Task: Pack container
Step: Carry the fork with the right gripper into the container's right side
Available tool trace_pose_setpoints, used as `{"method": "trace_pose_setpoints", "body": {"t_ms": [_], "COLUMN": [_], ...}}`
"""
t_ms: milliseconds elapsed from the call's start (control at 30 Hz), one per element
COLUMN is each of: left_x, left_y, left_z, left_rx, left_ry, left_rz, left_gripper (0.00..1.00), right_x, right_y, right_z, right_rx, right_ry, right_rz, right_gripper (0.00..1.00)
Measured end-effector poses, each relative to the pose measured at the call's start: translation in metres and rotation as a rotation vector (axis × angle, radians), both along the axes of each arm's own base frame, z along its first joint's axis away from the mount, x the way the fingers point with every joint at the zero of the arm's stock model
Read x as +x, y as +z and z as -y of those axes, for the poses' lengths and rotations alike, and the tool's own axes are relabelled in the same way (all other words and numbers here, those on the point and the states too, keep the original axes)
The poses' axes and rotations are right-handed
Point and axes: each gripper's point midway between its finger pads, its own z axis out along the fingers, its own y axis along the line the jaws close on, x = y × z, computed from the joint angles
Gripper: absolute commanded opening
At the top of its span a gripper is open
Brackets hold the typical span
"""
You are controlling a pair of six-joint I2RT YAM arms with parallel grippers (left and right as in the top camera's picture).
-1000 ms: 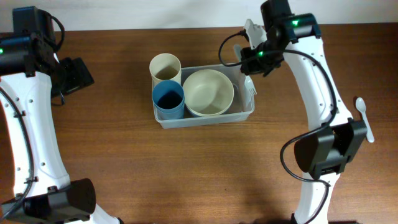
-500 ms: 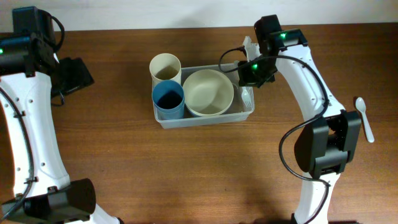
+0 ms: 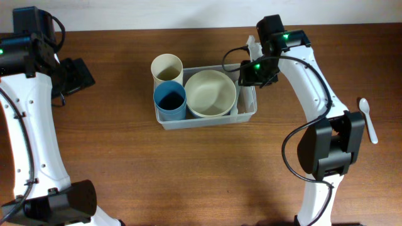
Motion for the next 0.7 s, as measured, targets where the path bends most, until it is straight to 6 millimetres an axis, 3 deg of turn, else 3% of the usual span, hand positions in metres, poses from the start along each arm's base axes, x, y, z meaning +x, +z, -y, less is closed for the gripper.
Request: {"method": "trace_pose_setpoints", "body": {"t_ms": [67, 167, 233, 367, 500, 567, 700], "left_x": [0.0, 0.0, 0.0, 0.0, 0.0, 0.0, 0.0], "left_y": [0.0, 0.0, 0.0, 0.0, 0.0, 0.0, 0.0], "left_z": [0.0, 0.0, 0.0, 0.0, 0.0, 0.0, 0.0], "left_rx": [0.0, 0.0, 0.0, 0.0, 0.0, 0.0, 0.0], "left_ry": [0.0, 0.0, 0.0, 0.0, 0.0, 0.0, 0.0], "left_rz": [0.0, 0.0, 0.0, 0.0, 0.0, 0.0, 0.0], "left_gripper": [1.0, 1.0, 1.0, 1.0, 1.0, 1.0, 1.0], "right_x": [-0.003, -0.005, -0.003, -0.005, -0.024, -0.036, -0.041], "right_y": [-0.001, 0.01, 0.024, 0.05, 0.053, 0.052, 0.051], "right_z": [0.012, 0.046, 0.078, 0.166, 0.244, 0.269, 0.301], "right_rx": [-0.035, -0.073, -0.088, -0.113, -0.127, -0.135, -0.154], "right_ry": [0.0, -0.02, -0.058, -0.199, -0.291, -0.296, -0.303], "right_rz": [-0.011, -0.031, -0.023, -0.003, -0.013, -0.02, 0.016], "right_gripper": [0.81, 0.99, 0.99, 0.99, 0.99, 0.99, 0.99]}}
